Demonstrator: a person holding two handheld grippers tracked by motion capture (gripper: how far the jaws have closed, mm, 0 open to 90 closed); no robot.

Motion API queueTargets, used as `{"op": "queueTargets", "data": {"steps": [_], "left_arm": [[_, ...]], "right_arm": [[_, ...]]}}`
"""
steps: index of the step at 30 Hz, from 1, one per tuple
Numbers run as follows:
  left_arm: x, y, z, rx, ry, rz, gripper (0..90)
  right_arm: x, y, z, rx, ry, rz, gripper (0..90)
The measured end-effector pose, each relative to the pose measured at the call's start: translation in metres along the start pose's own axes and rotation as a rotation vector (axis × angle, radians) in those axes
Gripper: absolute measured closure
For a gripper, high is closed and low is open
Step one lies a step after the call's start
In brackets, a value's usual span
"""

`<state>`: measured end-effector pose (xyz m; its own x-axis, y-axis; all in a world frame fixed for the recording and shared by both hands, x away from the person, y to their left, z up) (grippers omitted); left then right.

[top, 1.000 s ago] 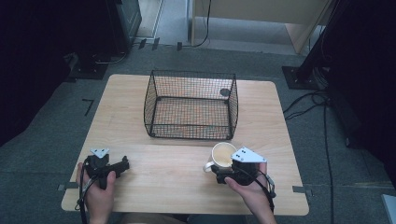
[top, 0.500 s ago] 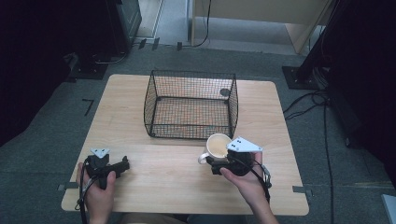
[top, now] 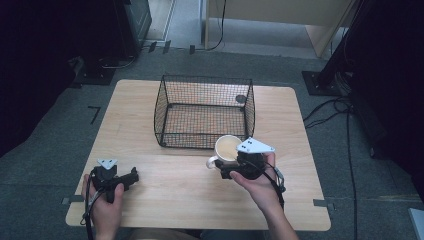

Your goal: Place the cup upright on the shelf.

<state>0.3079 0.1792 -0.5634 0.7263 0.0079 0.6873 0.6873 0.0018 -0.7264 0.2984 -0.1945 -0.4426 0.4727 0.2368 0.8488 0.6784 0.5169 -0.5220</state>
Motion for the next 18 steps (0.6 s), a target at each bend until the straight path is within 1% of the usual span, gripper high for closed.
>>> {"op": "queueTargets", "data": {"steps": [6,18], "left_arm": [[0.000,0.000,0.000,0.000,-0.001,-0.001,0.0],[0.000,0.000,0.000,0.000,-0.002,0.000,0.0]], "right_arm": [[0.013,0.000,0.001,0.008,-0.015,-0.002,8.1],[0.033,0.005,0.000,0.023,-0.021,-0.013,8.1]]}}
Point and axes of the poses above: each handheld gripper's, and its own axes: y roughly forward along the jaws, x roughly out of its top, z roughly to its left, the point moved 6 cm from there along y, roughly forward along the jaws, and after that the axes turned 1 degree about -x, right-handed, at the moved point
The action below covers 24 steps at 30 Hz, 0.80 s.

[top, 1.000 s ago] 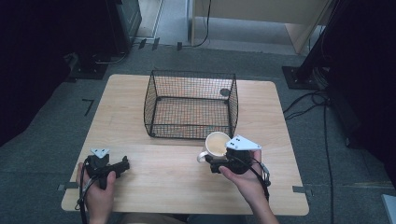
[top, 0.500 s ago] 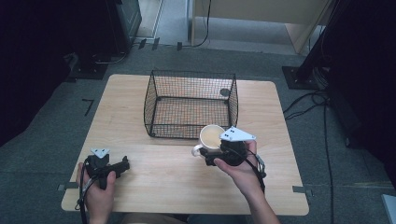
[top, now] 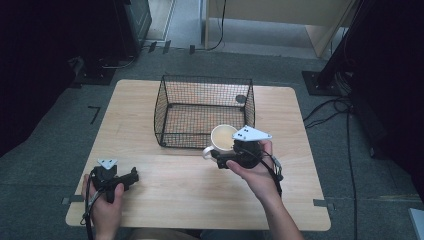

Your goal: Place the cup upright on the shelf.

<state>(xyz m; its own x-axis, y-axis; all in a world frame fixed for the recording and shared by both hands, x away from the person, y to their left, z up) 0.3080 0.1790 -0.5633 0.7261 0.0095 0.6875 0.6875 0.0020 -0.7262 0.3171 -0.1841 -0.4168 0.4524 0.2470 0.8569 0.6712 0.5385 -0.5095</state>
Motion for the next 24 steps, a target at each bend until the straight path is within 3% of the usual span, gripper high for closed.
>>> {"op": "queueTargets", "data": {"steps": [14,24], "left_arm": [[0.000,0.000,0.000,0.000,0.000,0.000,0.0],[0.000,0.000,0.000,0.000,-0.001,-0.001,0.0]], "right_arm": [[0.021,0.007,-0.004,0.007,-0.009,-0.004,8.1],[0.038,0.015,-0.016,-0.015,-0.013,-0.005,8.1]]}}
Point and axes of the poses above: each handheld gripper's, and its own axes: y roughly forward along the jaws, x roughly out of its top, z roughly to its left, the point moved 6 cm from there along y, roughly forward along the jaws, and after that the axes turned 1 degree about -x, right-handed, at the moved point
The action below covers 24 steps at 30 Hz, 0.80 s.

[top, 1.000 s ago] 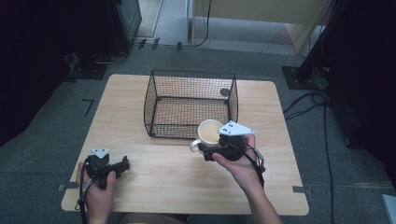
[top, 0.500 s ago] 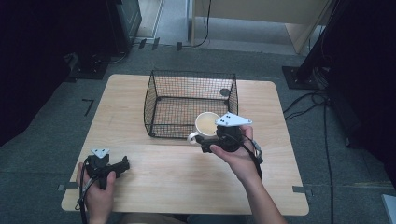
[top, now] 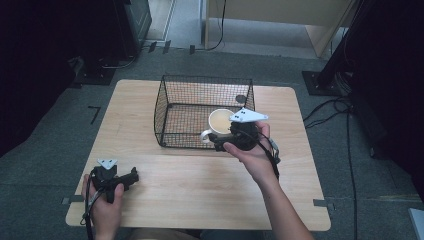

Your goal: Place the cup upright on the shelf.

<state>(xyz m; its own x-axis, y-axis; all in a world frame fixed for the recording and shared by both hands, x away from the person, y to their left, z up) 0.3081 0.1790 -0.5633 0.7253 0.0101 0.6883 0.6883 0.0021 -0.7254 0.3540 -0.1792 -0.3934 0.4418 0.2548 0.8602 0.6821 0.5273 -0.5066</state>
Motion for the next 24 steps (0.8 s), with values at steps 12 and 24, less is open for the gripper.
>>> {"op": "queueTargets", "data": {"steps": [12,24], "left_arm": [[0.000,0.000,0.000,-0.001,0.001,0.000,0.0],[0.000,0.000,0.000,-0.001,0.002,0.002,0.0]], "right_arm": [[0.017,0.021,-0.016,-0.021,0.027,-0.003,8.1],[0.027,0.056,-0.034,-0.038,0.019,0.042,8.1]]}}
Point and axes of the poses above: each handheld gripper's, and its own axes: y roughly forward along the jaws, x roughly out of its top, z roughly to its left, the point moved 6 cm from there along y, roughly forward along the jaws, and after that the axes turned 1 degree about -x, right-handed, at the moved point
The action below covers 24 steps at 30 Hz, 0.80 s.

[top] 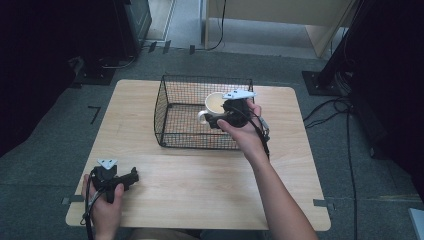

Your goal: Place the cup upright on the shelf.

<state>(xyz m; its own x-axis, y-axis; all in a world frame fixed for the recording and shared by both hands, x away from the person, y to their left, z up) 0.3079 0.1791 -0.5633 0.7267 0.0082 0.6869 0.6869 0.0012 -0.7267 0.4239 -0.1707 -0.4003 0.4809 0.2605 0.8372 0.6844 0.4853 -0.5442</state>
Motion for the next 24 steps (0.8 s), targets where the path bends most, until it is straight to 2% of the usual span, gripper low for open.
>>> {"op": "queueTargets", "data": {"steps": [5,12,15,20,24], "left_arm": [[0.000,0.000,0.000,0.001,-0.001,0.000,0.0],[0.000,0.000,0.000,0.001,0.001,0.002,0.0],[0.000,0.000,0.000,0.000,0.000,0.000,0.0],[0.000,0.000,0.000,0.000,0.000,0.001,0.0],[0.000,0.000,0.000,0.000,0.001,0.001,0.0]], "right_arm": [[-0.001,0.015,-0.003,0.014,0.011,0.019,8.1],[0.003,0.031,-0.012,0.006,0.003,0.033,8.1],[0.006,0.043,-0.019,0.005,0.017,0.037,8.1],[0.005,0.056,-0.021,0.002,0.011,0.041,8.1],[0.001,0.072,-0.026,0.013,0.035,0.035,8.1]]}}
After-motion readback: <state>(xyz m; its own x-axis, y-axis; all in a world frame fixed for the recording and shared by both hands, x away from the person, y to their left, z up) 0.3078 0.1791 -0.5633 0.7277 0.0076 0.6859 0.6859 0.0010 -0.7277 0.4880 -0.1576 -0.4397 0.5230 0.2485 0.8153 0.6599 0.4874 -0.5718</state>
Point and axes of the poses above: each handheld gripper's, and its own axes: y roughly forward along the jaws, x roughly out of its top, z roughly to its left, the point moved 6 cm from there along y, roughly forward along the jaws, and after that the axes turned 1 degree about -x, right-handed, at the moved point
